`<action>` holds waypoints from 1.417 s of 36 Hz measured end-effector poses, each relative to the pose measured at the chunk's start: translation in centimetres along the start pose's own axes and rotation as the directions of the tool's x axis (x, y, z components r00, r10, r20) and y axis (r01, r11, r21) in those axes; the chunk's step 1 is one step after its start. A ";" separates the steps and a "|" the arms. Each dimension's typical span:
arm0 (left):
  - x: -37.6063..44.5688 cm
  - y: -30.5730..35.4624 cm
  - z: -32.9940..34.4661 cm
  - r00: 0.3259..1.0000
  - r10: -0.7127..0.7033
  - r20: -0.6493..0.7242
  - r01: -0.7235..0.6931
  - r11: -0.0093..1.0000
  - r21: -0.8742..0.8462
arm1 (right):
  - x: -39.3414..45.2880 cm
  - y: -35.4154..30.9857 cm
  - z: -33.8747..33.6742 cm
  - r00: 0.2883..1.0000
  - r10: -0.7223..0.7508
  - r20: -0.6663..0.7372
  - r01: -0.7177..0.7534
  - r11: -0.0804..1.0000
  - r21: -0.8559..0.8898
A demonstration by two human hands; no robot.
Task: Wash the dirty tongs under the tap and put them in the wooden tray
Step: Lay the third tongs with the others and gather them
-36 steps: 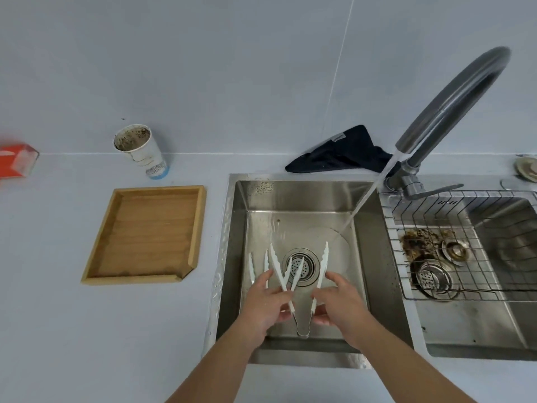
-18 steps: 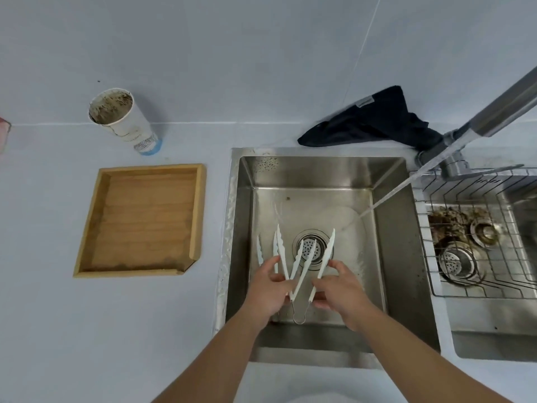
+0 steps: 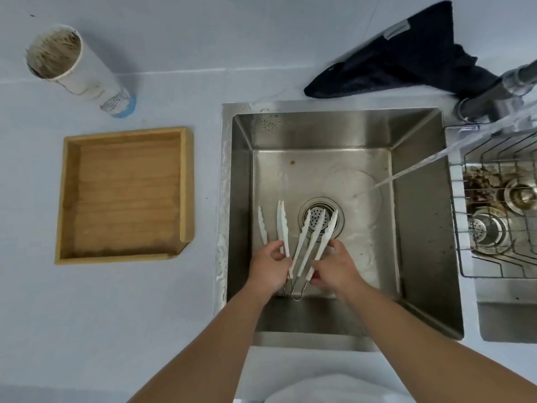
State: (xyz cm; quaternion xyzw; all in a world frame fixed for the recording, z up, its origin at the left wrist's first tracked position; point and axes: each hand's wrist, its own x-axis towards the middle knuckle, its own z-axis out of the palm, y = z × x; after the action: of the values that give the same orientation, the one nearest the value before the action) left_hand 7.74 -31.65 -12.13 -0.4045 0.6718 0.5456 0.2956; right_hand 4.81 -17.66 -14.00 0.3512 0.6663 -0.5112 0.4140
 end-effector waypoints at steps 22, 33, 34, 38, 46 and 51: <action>1.8 -1.3 -1.0 0.983 0.077 -0.165 -0.012 0.932 0.362 | 2.6 1.6 0.8 0.998 0.031 -0.046 -0.025 0.989 0.144; 2.9 -1.1 -0.6 0.994 0.020 -0.111 0.002 0.981 0.194 | 3.6 2.3 1.5 0.995 -0.009 -0.095 0.011 1.000 0.021; 3.0 -1.0 -0.6 0.993 0.010 -0.114 0.013 0.981 0.192 | 3.8 2.4 1.7 0.995 -0.014 -0.097 0.015 1.000 0.010; 3.3 -0.7 -0.4 0.992 -0.006 -0.122 0.028 0.983 0.182 | 3.8 2.2 2.0 0.997 -0.005 -0.076 0.005 1.000 -0.002; 4.1 -0.3 -0.2 0.986 -0.070 -0.151 0.104 0.968 0.228 | 3.7 1.3 2.0 0.999 0.035 -0.019 -0.033 0.994 0.102; 4.3 0.1 0.2 0.979 -0.102 -0.176 0.146 0.955 0.258 | 3.4 0.6 1.5 0.996 0.076 0.039 -0.080 0.987 0.139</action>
State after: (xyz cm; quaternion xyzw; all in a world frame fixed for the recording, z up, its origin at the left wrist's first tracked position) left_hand 5.49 -32.43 -15.67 -0.4448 0.7346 0.3949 0.3265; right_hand 4.23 -18.84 -17.57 0.3968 0.6075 -0.5459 0.4190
